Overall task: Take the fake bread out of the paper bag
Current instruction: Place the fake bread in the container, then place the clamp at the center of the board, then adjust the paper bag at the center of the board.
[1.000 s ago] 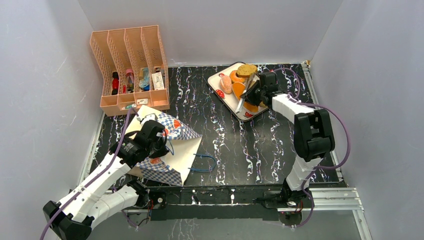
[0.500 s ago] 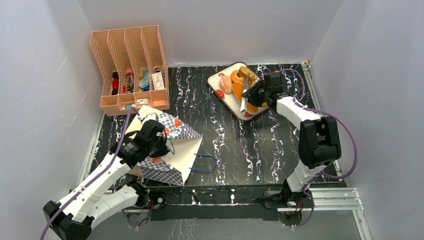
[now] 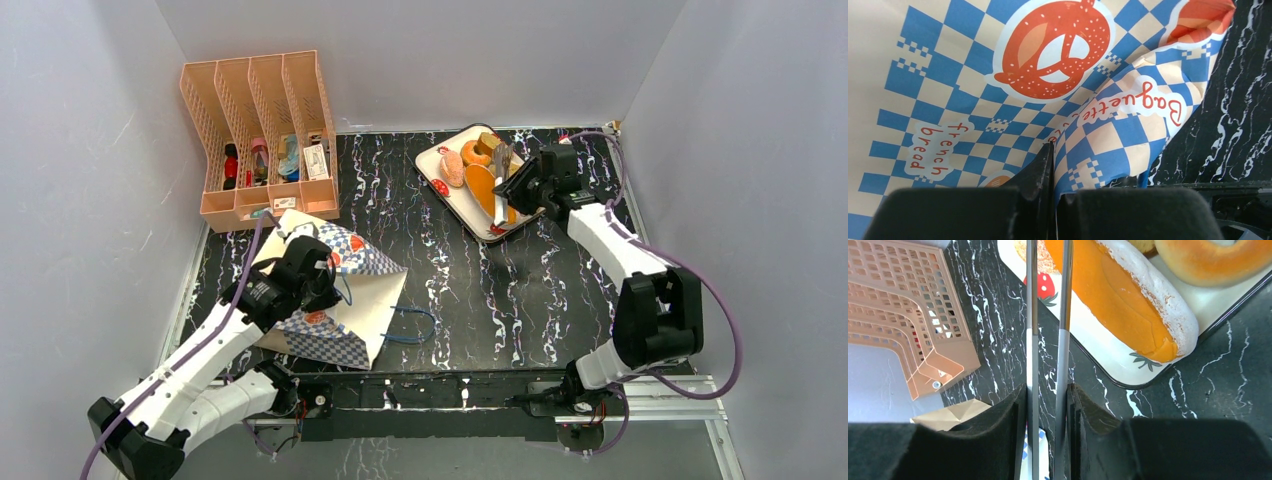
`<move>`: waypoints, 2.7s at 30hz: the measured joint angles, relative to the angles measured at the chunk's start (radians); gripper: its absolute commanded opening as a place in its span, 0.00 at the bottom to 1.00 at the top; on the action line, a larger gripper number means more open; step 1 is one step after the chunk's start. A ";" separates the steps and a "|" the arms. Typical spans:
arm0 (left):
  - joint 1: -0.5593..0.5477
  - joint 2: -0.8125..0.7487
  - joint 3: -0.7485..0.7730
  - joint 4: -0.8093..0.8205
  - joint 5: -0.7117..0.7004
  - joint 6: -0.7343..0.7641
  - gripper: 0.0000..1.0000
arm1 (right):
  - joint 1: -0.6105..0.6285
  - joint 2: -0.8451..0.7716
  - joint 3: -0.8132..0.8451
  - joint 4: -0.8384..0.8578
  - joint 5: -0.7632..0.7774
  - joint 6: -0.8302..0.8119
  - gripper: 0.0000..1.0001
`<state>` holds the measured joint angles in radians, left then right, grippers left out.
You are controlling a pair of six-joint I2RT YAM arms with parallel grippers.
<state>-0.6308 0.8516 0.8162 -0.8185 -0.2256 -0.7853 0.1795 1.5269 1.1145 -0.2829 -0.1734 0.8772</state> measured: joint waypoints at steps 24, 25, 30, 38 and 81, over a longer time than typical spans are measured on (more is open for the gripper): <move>0.000 0.085 0.381 -0.053 -0.100 -0.140 0.00 | 0.386 0.127 0.101 -0.094 0.249 -0.418 0.17; 0.000 0.077 0.381 -0.053 -0.100 -0.156 0.00 | 0.391 0.134 0.099 -0.095 0.257 -0.428 0.17; 0.000 0.013 0.351 -0.031 -0.099 -0.245 0.00 | 0.422 0.182 0.089 -0.060 0.294 -0.467 0.17; 0.000 -0.128 0.214 0.056 -0.099 -0.366 0.00 | 0.469 0.247 0.047 0.011 0.333 -0.486 0.18; 0.000 -0.201 0.080 0.398 -0.157 -0.702 0.00 | 0.404 0.134 0.066 0.003 0.410 -0.332 0.55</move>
<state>-0.6304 0.6506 0.8967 -0.4206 -0.3824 -1.4868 0.5838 1.6611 1.1801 -0.2798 0.2371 0.5453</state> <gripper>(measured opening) 0.009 0.552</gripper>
